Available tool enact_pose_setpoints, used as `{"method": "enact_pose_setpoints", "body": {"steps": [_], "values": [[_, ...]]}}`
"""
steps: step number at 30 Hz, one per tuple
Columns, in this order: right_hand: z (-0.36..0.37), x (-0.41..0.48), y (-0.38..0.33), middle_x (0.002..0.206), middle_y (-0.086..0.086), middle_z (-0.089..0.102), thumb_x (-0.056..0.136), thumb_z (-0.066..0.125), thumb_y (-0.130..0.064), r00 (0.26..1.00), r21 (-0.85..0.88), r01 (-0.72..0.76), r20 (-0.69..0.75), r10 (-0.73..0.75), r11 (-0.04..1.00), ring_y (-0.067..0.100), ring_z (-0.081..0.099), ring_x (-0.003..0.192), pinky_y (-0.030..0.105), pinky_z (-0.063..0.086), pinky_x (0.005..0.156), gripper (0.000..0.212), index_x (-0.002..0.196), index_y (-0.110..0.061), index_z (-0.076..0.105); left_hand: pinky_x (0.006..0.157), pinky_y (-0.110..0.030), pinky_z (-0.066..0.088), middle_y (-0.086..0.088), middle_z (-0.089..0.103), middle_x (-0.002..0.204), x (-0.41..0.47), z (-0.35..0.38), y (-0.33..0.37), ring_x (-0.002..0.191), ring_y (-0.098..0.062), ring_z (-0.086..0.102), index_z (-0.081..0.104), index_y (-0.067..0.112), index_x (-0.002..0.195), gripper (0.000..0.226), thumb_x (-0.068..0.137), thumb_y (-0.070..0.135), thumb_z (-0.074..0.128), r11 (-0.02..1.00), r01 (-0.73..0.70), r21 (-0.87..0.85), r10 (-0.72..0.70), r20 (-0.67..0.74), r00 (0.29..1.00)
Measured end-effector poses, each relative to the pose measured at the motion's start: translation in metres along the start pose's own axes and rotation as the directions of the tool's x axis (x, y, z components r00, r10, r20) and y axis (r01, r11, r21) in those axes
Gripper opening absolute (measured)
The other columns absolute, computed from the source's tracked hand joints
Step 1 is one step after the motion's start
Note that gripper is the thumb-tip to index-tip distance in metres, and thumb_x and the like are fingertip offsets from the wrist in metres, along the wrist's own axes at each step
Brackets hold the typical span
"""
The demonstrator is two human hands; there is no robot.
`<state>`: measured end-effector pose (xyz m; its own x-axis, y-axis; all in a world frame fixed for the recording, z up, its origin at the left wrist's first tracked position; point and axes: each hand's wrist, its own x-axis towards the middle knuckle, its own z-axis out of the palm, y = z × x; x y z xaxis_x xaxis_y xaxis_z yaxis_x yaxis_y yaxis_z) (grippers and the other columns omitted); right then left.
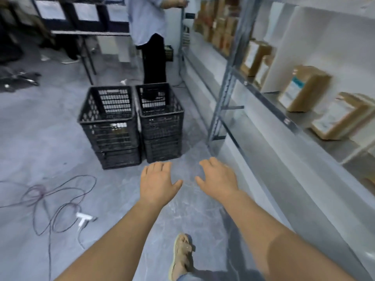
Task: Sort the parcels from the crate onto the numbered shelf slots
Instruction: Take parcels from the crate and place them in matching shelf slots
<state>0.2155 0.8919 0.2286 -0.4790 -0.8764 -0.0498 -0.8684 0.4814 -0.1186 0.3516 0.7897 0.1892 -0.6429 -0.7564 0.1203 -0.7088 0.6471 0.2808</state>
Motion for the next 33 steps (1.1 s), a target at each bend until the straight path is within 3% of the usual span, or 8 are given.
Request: {"method": "enact_pose_setpoints", "body": {"steps": [6, 15, 21, 33], "values": [[0.001, 0.104, -0.034, 0.127, 0.003, 0.047, 0.094, 0.048, -0.043, 0.99, 0.013, 0.133, 0.037, -0.134, 0.991, 0.023, 0.049, 0.117, 0.035, 0.037, 0.096, 0.044, 0.131, -0.018, 0.045, 0.112, -0.035, 0.024, 0.004, 0.039, 0.144, 0.069, -0.014, -0.05, 0.135, -0.019, 0.032, 0.029, 0.024, 0.146, 0.069, 0.089, 0.058, 0.047, 0.985, 0.16, 0.065, -0.162, 0.021, 0.987], [-0.003, 0.245, -0.076, 0.124, 0.005, 0.049, 0.094, 0.048, -0.043, 0.958, 0.007, 0.285, 0.038, -0.285, 0.959, 0.024, 0.051, 0.114, 0.037, 0.041, 0.093, 0.043, 0.129, -0.017, 0.046, 0.105, -0.038, 0.034, -0.002, 0.043, 0.141, 0.184, -0.033, -0.105, 0.131, -0.024, 0.038, 0.03, 0.02, 0.145, 0.07, 0.089, 0.06, 0.047, 0.952, 0.271, 0.14, -0.278, 0.03, 0.96], [0.003, 0.319, -0.129, 0.125, 0.005, 0.049, 0.095, 0.047, -0.043, 0.923, -0.01, 0.373, 0.103, -0.37, 0.928, 0.024, 0.051, 0.115, 0.038, 0.041, 0.092, 0.043, 0.13, -0.017, 0.045, 0.105, -0.04, 0.031, -0.004, 0.042, 0.141, 0.23, -0.044, -0.166, 0.131, -0.026, 0.037, 0.029, 0.019, 0.145, 0.07, 0.089, 0.059, 0.047, 0.921, 0.357, 0.158, -0.365, 0.023, 0.931], [0.019, 0.478, -0.259, 0.127, 0.004, 0.049, 0.095, 0.046, -0.046, 0.907, -0.065, 0.414, 0.12, -0.404, 0.908, 0.023, 0.052, 0.114, 0.038, 0.045, 0.091, 0.047, 0.132, -0.018, 0.045, 0.104, -0.039, 0.031, -0.004, 0.04, 0.142, 0.348, -0.065, -0.328, 0.131, -0.025, 0.037, 0.028, 0.02, 0.144, 0.072, 0.088, 0.059, 0.049, 0.914, 0.387, 0.124, -0.391, 0.013, 0.92]]}}
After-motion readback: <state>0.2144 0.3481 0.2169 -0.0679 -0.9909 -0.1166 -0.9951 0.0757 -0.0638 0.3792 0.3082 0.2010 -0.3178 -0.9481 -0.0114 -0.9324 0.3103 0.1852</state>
